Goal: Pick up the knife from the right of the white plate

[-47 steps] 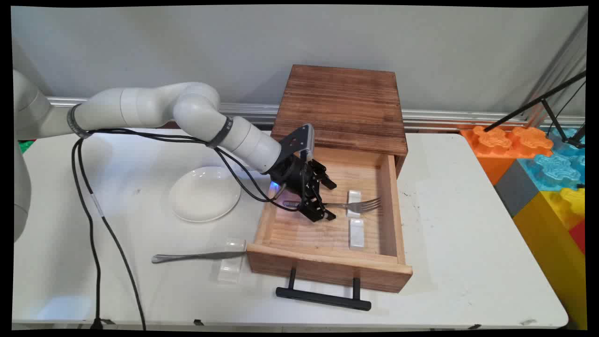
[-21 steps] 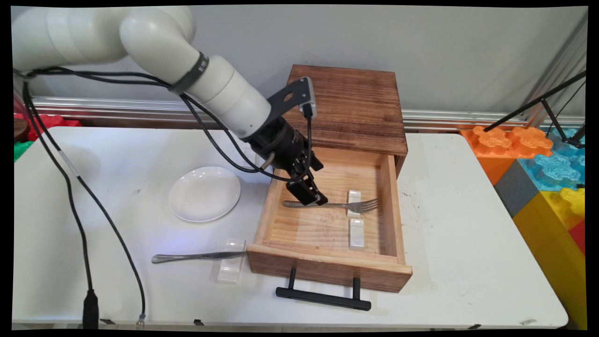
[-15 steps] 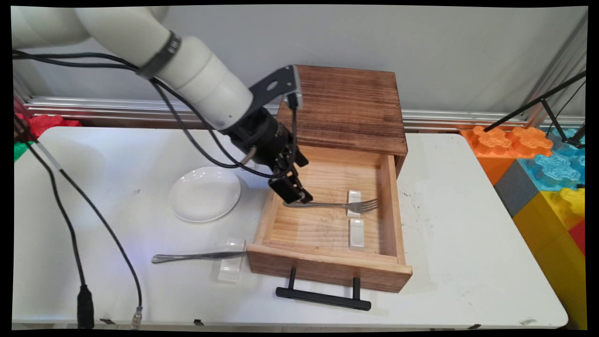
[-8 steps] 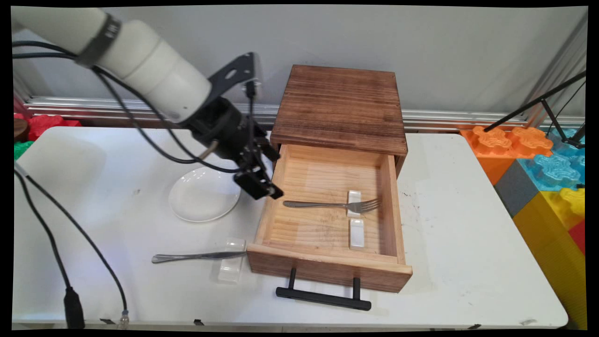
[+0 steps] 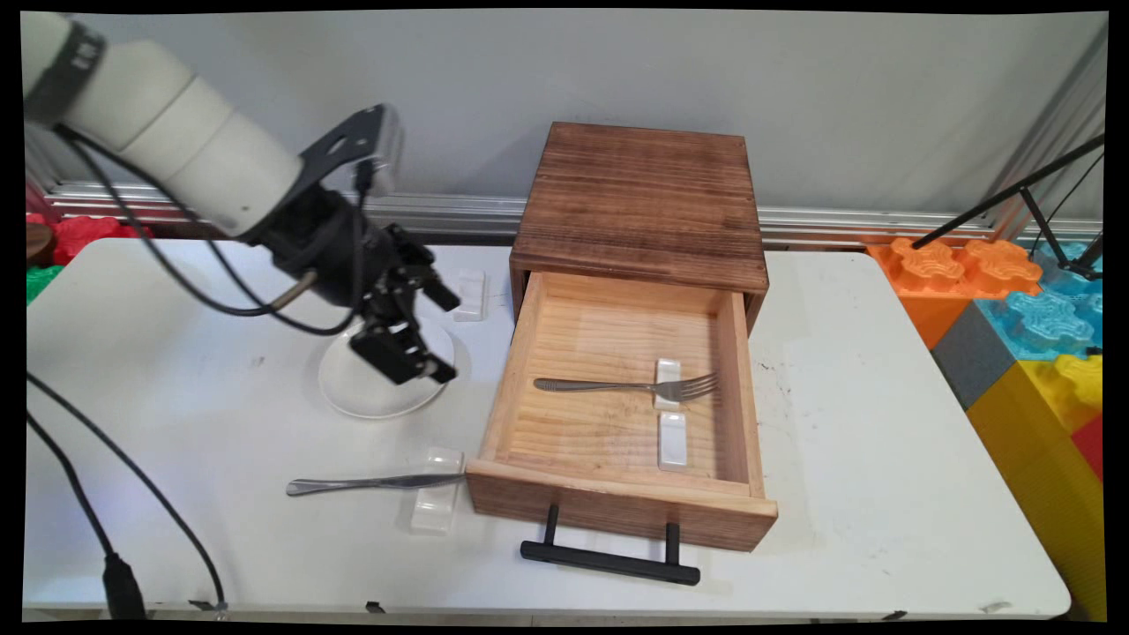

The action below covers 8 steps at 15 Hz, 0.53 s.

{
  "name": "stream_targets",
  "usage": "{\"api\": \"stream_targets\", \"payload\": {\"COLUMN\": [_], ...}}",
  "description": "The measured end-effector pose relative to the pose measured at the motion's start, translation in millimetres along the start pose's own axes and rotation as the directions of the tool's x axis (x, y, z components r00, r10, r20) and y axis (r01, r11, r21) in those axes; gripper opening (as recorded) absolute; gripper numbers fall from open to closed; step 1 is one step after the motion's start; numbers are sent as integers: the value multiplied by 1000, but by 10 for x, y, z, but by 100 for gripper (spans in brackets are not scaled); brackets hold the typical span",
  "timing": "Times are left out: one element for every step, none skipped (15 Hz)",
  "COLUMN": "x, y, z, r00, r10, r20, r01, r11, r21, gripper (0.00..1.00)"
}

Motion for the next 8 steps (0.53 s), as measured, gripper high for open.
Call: {"api": "stream_targets", "payload": {"x": [-82,-135,-214,-291,-393,-468,-551,-620], "y": [-1,0,3,6,15,25,34,39], "z": [-27,-42,-62,-78,-93,-98,-100,-98], "r00": [1000,1000,1000,1000,1000,999,999,999], "r10": [1,2,3,3,3,5,7,8], "r20": [4,7,12,17,27,34,43,51], "r01": [-1,-2,-2,-2,-3,-4,-5,-6], "r11": [1000,1000,1000,1000,1000,999,999,999], "r21": [-6,-11,-16,-21,-28,-35,-41,-45], "gripper": [100,100,100,100,100,100,100,100]}}
